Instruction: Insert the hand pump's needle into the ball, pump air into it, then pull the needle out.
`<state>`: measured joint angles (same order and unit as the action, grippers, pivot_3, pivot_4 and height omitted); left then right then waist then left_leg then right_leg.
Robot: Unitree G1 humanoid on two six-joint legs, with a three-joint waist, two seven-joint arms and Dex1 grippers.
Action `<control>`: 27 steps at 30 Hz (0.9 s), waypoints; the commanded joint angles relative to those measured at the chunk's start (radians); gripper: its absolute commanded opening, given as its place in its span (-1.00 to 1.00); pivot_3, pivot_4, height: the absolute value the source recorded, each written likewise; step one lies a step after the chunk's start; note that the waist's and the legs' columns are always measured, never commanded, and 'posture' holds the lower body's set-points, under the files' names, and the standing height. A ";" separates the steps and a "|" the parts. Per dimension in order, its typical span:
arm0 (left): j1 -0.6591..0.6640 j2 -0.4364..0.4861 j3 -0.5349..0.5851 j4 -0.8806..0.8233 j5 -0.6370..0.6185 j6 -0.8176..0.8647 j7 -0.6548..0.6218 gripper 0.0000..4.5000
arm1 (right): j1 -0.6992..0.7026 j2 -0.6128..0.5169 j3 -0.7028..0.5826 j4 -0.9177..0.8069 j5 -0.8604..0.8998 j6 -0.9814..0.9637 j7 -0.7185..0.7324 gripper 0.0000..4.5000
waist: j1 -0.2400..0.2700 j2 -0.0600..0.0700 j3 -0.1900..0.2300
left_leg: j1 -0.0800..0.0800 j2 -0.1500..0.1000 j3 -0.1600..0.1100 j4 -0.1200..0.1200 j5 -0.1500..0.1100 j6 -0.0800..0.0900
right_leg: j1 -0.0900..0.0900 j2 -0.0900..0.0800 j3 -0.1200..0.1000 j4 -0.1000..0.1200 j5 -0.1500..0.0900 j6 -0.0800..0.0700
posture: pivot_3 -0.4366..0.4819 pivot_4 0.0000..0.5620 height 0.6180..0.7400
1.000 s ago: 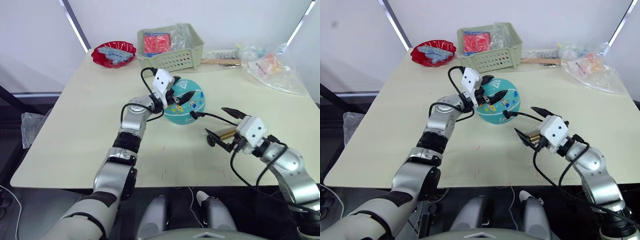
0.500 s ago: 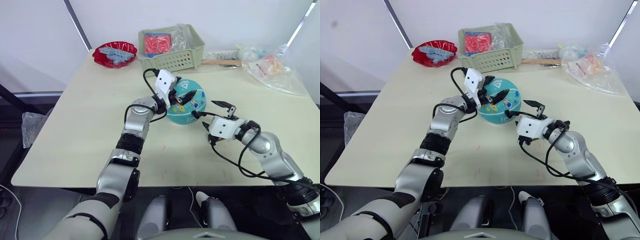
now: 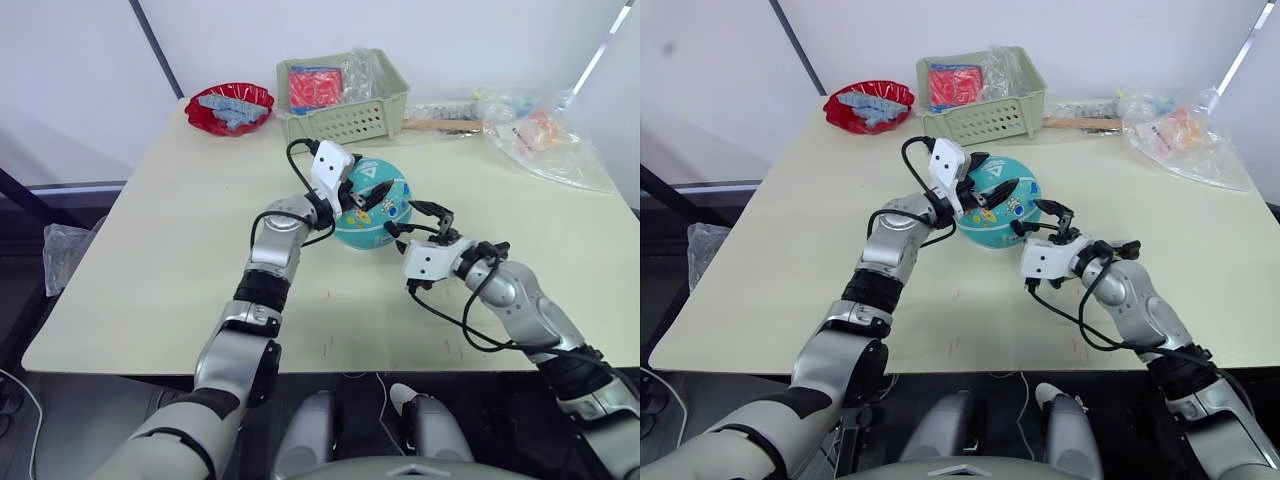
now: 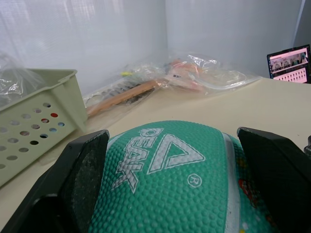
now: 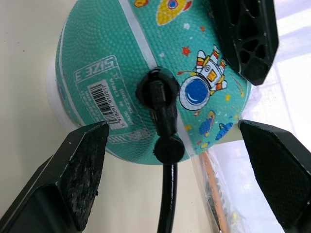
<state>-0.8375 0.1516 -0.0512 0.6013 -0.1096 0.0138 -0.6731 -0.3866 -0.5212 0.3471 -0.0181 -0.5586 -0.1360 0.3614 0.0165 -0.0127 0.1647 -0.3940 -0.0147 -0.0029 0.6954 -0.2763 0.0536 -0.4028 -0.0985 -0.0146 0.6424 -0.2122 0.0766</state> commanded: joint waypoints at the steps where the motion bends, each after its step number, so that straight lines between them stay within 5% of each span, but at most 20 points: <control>1: 0.043 -0.017 -0.043 0.026 0.025 0.053 -0.002 1.00 | -0.026 0.014 -0.005 -0.005 -0.009 -0.033 -0.020 0.75 | 0.000 0.000 0.000 | 0.000 0.000 0.000 0.000 0.000 0.000 | 0.000 0.000 0.000 0.000 0.000 0.000 | -0.05 -0.47 0.96; 10: 0.054 -0.024 -0.043 0.006 0.024 0.072 0.006 1.00 | -0.029 0.026 -0.010 0.026 -0.025 -0.069 -0.033 -0.97 | -0.001 0.000 0.000 | 0.000 0.000 -0.001 0.000 0.000 0.000 | 0.000 0.000 0.000 0.000 0.000 0.000 | -0.05 -0.47 0.96; 18: 0.052 -0.029 -0.035 0.024 0.026 0.074 0.034 1.00 | 0.017 0.078 -0.058 0.012 0.106 -0.052 -0.012 -0.98 | 0.000 0.000 0.000 | -0.001 0.000 -0.001 0.000 0.000 0.000 | 0.000 0.000 -0.001 0.000 0.000 0.000 | -0.05 -0.47 0.96; 27: 0.059 -0.047 -0.035 0.037 0.024 0.091 0.057 1.00 | 0.094 0.281 -0.196 -0.064 0.512 0.134 0.073 -0.98 | 0.001 0.000 0.000 | -0.001 0.000 -0.002 0.000 0.000 0.000 | 0.000 0.000 -0.001 0.000 0.000 0.000 | -0.05 -0.47 0.96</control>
<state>-0.8193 0.1240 -0.0490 0.5678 -0.1098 0.0466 -0.6194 -0.2801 -0.2690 0.2031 0.0180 -0.1633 -0.0246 0.4203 0.0175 -0.0126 0.1648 -0.3951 -0.0143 -0.0051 0.6954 -0.2763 0.0536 -0.4028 -0.0987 -0.0161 0.6420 -0.2122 0.0766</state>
